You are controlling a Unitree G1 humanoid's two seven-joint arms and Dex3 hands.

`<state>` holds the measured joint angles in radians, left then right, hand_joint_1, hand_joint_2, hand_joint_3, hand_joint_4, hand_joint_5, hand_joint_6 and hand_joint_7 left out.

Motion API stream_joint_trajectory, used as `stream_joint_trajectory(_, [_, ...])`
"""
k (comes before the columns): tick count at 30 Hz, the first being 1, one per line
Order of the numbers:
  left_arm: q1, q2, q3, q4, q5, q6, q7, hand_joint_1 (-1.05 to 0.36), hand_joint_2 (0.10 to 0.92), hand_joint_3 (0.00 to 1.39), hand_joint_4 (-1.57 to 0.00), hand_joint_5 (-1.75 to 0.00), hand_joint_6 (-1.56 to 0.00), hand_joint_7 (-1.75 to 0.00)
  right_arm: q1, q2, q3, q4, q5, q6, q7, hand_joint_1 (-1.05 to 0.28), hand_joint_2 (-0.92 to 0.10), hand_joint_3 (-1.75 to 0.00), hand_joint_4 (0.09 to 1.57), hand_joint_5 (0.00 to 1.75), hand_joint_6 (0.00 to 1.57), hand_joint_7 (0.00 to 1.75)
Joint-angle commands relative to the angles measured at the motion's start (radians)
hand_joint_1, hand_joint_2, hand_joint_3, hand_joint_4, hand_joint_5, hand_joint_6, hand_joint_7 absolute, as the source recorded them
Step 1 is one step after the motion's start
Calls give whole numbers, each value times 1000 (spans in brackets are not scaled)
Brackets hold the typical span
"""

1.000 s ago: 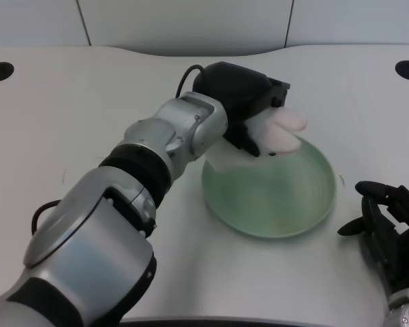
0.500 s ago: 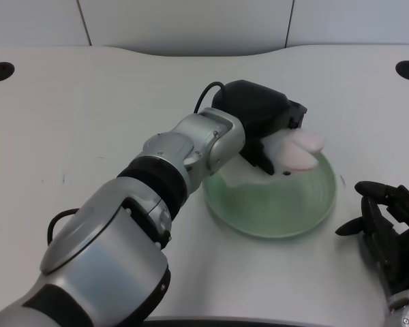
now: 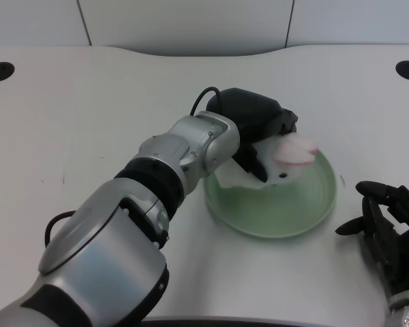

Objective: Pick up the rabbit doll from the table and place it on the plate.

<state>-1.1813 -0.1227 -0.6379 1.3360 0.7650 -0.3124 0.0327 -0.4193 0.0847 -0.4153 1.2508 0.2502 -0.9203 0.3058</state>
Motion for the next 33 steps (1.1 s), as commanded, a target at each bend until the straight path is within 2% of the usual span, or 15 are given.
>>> stream_joint_trajectory(1, [13, 17, 12, 3, -17, -13, -14, -601, 831, 0, -424, -98, -370, -3, 8, -8, 2, -2, -2, 0, -22, -383, -921, -347, 1008, 1189, 862, 719])
stream_joint_trajectory(3, [13, 18, 18, 3, -22, -15, -19, -600, 829, 1, -389, -62, -335, -1, 7, -7, 2, -3, -3, 0, -28, -372, -921, -348, 1010, 1185, 868, 717])
stream_joint_trajectory(7, [10, 18, 19, 2, -24, -1, -18, -624, 836, 3, -308, -9, -279, 0, 5, -13, 8, -3, -12, 9, -46, -389, -921, -345, 1005, 1194, 873, 729])
stream_joint_trajectory(8, [9, 19, 17, 2, -23, 1, -19, -626, 837, 3, -296, -5, -273, 0, 6, -13, 9, -4, -14, 5, -51, -394, -921, -343, 1006, 1196, 873, 732])
stream_joint_trajectory(10, [8, 20, 12, 2, -19, 4, -17, -632, 841, 4, -269, -1, -255, 0, 7, -12, 13, -4, -21, -1, -65, -399, -921, -336, 1021, 1201, 874, 737])
stream_joint_trajectory(11, [7, 20, 11, 2, -18, 6, -17, -635, 842, 4, -262, 0, -251, 0, 8, -13, 17, -3, -31, 1, -85, -398, -921, -335, 1029, 1203, 875, 739])
stream_joint_trajectory(13, [7, 20, 11, 2, -18, 8, -17, -644, 843, 3, -249, 0, -246, 0, 8, -15, 23, -2, -45, 5, -112, -392, -921, -334, 1044, 1213, 877, 743])
stream_joint_trajectory(15, [5, 22, 10, 2, -18, 17, -23, -661, 845, 3, -228, 0, -232, 0, 7, -16, 28, -3, -49, 3, -119, -395, -921, -332, 1015, 1286, 864, 774])
stream_joint_trajectory(19, [-3, 44, 33, -4, -41, 19, -50, -691, 852, 4, -197, 0, -202, 0, 3, -12, 22, -6, -21, 16, -84, -409, -921, -327, 986, 1340, 845, 809])
stream_joint_trajectory(21, [-6, 69, 58, -14, -64, 9, -68, -698, 862, 8, -190, 0, -195, 0, 3, -13, 26, -5, -24, 16, -88, -412, -921, -325, 981, 1337, 842, 811])
stream_joint_trajectory(26, [15, 163, 153, -56, -165, -63, -105, -722, 863, 4, -228, -35, -218, -13, 2, -15, 26, -5, -24, 19, -85, -404, -921, -334, 969, 1259, 813, 815])
stream_joint_trajectory(28, [36, 217, 200, -85, -216, -106, -138, -755, 873, 6, -224, -55, -222, -17, -1, -16, 23, -4, -18, 17, -72, -399, -921, -332, 964, 1244, 812, 817])
stream_joint_trajectory(29, [44, 234, 213, -95, -230, -119, -148, -772, 885, 4, -124, -320, -205, -55, -2, -17, 21, -4, -16, 15, -68, -403, -921, -328, 969, 1243, 817, 818])
stream_joint_trajectory(30, [49, 242, 219, -103, -238, -127, -154, -778, 890, 2, -63, -496, -192, -81, -3, -17, 20, -3, -14, 15, -65, -404, -921, -326, 971, 1242, 819, 818])
stream_joint_trajectory(33, [55, 247, 222, -113, -242, -130, -162, -784, 894, 1, -6, -664, -177, -113, -3, -17, 19, -3, -13, 15, -63, -405, -921, -323, 974, 1240, 822, 816])
